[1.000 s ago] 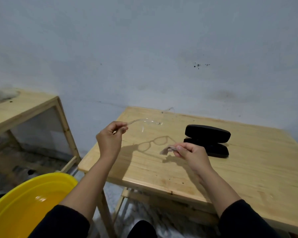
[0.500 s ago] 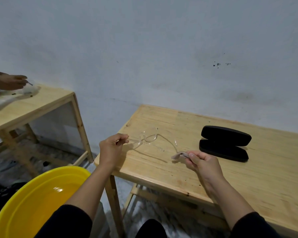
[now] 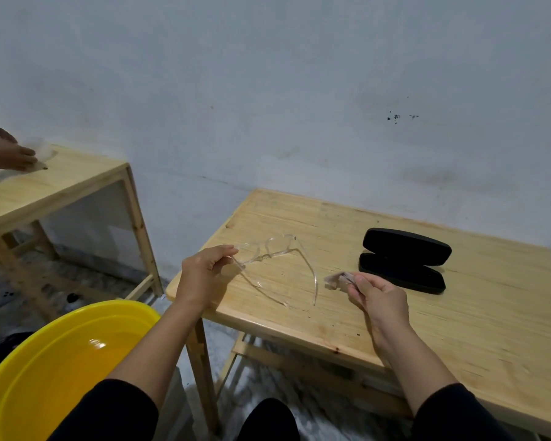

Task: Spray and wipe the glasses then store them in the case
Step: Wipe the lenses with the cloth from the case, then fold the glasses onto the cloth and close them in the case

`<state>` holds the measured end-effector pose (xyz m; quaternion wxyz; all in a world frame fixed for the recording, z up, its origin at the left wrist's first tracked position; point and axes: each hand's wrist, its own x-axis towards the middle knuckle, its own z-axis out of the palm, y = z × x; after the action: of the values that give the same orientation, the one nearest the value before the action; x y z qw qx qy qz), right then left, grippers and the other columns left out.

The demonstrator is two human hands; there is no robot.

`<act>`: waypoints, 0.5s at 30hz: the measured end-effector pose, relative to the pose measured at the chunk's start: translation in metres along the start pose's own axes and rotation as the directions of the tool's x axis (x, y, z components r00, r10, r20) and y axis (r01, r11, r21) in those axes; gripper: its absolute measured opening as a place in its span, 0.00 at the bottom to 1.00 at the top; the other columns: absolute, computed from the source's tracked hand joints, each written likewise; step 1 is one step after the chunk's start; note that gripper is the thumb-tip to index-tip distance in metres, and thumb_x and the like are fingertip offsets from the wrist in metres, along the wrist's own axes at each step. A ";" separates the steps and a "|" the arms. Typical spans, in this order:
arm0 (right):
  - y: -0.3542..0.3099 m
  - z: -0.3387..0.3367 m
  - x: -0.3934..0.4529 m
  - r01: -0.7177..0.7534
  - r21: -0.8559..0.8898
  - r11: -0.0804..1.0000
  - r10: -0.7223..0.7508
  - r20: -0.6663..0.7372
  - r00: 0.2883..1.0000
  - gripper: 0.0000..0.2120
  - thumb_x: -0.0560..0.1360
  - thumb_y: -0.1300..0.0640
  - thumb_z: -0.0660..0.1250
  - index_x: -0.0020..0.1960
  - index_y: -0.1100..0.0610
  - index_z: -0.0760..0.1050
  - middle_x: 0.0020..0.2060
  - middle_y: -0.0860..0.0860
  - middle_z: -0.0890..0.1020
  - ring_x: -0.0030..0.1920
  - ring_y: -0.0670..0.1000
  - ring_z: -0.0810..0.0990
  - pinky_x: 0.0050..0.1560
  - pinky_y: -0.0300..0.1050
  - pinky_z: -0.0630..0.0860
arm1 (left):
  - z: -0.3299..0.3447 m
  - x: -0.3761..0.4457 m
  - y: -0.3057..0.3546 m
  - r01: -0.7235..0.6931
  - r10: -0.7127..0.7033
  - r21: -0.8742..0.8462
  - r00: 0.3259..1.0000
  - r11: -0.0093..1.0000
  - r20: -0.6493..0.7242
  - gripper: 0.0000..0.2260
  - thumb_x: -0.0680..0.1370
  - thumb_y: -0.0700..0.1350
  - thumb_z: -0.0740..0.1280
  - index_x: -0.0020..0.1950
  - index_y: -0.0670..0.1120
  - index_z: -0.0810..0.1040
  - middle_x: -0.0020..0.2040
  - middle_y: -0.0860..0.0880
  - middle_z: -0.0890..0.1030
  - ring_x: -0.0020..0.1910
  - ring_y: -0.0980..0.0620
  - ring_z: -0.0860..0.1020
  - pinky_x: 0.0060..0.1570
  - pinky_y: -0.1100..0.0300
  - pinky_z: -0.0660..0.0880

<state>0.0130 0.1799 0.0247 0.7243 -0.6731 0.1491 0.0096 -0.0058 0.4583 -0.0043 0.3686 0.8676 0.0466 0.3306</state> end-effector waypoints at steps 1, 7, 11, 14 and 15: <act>-0.002 -0.001 0.000 0.002 0.009 1.000 -0.002 0.001 1.000 0.09 0.77 0.60 0.64 0.55 0.58 0.79 0.46 0.51 0.84 0.49 0.47 0.82 0.55 0.45 0.78 | 0.000 0.000 0.000 0.000 0.000 0.011 1.000 1.000 0.011 0.13 0.71 0.31 0.69 0.53 0.42 0.83 0.48 0.48 0.83 0.45 0.56 0.79 0.51 0.76 0.70; -0.019 -0.011 0.001 0.023 0.048 0.999 -0.024 0.028 0.999 0.09 0.76 0.60 0.66 0.54 0.57 0.80 0.46 0.52 0.84 0.47 0.47 0.82 0.49 0.40 0.79 | 0.003 0.003 0.005 -0.077 0.085 0.083 0.991 0.994 -0.098 0.12 0.72 0.32 0.69 0.54 0.42 0.82 0.47 0.44 0.85 0.45 0.59 0.78 0.52 0.73 0.69; -0.031 -0.022 0.005 0.073 0.028 0.997 -0.074 0.052 0.996 0.08 0.75 0.59 0.66 0.53 0.57 0.81 0.45 0.54 0.84 0.42 0.47 0.80 0.42 0.38 0.78 | 0.024 0.006 0.049 -0.207 0.204 -0.028 0.975 0.978 -0.085 0.09 0.72 0.36 0.71 0.51 0.42 0.83 0.46 0.50 0.83 0.49 0.62 0.77 0.50 0.79 0.69; -0.039 -0.031 0.009 0.096 0.045 0.994 -0.099 0.074 0.992 0.08 0.75 0.59 0.67 0.53 0.58 0.81 0.41 0.54 0.84 0.37 0.47 0.79 0.38 0.35 0.78 | 0.054 -0.002 0.095 -0.216 0.229 -0.173 0.972 0.961 0.059 0.08 0.72 0.40 0.71 0.50 0.45 0.83 0.46 0.52 0.84 0.49 0.66 0.76 0.48 0.76 0.73; -0.041 -0.034 0.010 0.101 0.060 0.993 -0.105 0.078 0.991 0.08 0.76 0.59 0.66 0.53 0.59 0.80 0.40 0.54 0.84 0.36 0.46 0.79 0.37 0.34 0.78 | 0.065 -0.005 0.109 -0.167 0.199 -0.222 0.971 0.961 0.132 0.08 0.72 0.42 0.71 0.51 0.46 0.83 0.47 0.52 0.84 0.48 0.67 0.76 0.47 0.76 0.72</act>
<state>0.0247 0.1410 0.0603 0.7479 -0.6583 0.0849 -0.0047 0.0118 0.3380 0.0334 0.4281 0.8474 -0.0974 0.2986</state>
